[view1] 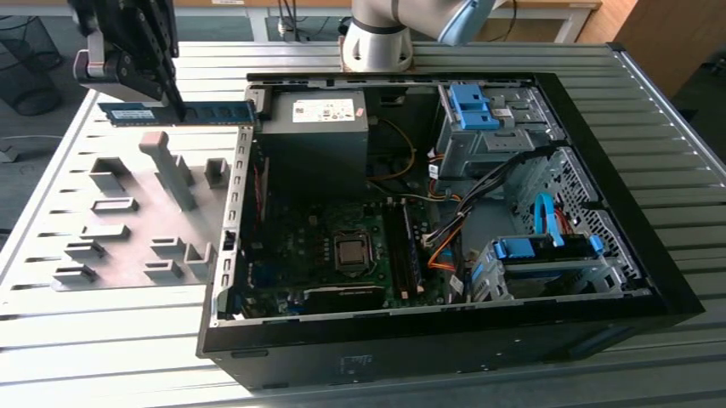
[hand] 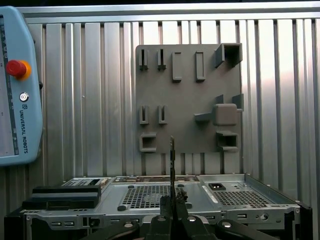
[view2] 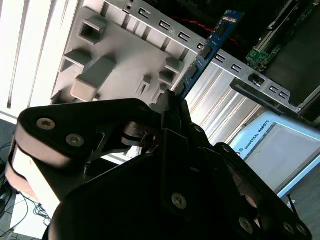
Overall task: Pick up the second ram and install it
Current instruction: 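Pick up the second ram and move it above second insertion slot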
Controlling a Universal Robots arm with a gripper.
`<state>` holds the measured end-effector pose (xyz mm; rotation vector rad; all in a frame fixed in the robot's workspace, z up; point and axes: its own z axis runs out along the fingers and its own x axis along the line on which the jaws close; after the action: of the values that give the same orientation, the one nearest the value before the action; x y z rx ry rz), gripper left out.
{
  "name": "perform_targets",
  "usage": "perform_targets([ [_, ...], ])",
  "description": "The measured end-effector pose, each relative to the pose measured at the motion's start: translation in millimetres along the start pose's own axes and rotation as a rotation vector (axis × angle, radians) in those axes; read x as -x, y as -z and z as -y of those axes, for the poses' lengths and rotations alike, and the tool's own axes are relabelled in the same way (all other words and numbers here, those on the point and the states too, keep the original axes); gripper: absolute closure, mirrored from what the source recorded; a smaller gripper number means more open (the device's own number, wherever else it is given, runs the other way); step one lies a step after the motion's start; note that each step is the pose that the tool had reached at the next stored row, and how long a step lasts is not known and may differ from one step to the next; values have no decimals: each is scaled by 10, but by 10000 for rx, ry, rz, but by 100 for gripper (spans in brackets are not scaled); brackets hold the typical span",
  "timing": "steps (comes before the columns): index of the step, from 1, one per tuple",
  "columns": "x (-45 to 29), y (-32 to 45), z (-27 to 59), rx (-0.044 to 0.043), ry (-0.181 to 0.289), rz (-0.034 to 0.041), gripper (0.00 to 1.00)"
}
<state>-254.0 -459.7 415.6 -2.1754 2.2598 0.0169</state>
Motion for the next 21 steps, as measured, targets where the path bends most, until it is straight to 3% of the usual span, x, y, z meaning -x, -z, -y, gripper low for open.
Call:
perform_targets([
  [16, 5, 0, 129, 0, 0, 0, 86],
  [21, 8, 0, 223, -1, 0, 1, 86],
])
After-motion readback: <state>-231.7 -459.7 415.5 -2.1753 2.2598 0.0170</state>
